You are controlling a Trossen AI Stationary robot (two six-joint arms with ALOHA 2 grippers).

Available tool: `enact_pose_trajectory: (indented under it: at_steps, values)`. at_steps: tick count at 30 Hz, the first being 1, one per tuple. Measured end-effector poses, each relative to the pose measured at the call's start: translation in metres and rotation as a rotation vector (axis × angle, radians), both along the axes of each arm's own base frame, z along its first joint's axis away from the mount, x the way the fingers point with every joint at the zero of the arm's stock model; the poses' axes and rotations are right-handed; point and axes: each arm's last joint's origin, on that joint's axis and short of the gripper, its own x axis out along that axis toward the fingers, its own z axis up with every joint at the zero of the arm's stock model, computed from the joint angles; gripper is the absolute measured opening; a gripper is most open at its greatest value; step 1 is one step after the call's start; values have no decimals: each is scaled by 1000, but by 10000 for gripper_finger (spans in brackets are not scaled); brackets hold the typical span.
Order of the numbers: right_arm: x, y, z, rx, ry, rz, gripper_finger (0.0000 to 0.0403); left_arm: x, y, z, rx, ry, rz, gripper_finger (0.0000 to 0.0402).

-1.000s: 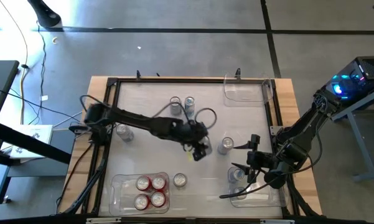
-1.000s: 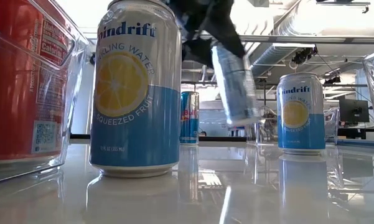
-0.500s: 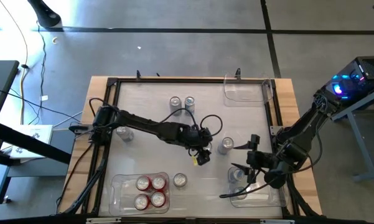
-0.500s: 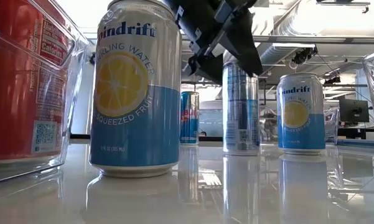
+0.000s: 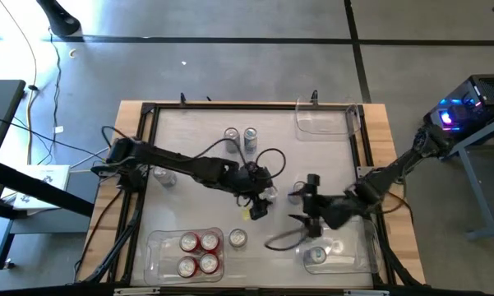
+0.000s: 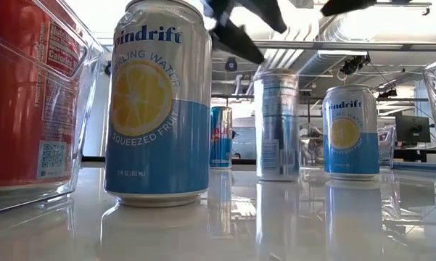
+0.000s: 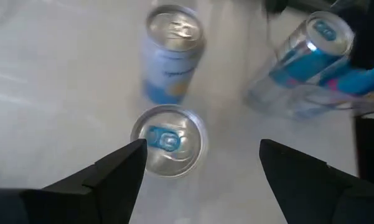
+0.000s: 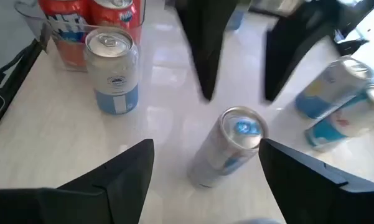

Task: Sort soda cans
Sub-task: Put the left blue soda can into the bottom right transparent bin

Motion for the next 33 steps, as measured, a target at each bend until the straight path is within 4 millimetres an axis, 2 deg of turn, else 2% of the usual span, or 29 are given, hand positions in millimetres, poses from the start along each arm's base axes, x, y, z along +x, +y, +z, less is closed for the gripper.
enact_pose_trajectory:
  at_steps: [5,7,10,14,20,25,28,30,33]
  values:
    - [30,-16,-13,33,34,18,286,-32,-6,23,211,45,148,307]
    - [42,-22,-19,28,36,7,286,-45,-9,30,248,66,196,307]
    - [56,-34,-29,21,52,-40,286,-60,-14,31,265,58,243,307]
    - [68,-48,-39,47,76,-97,286,-79,-17,19,256,45,312,307]
    - [79,-58,-56,70,133,-119,286,-97,-17,-14,224,-17,452,307]
    - [86,-59,-64,68,138,-126,278,-97,-23,-41,165,-103,487,307]
    - [87,-58,-65,74,133,-124,243,-96,-26,-53,120,-167,488,307]
    - [86,-58,-63,79,129,-123,222,-96,-27,-59,93,-205,489,307]
    - [78,-57,-51,111,109,-106,222,-96,-26,-63,85,-218,491,307]
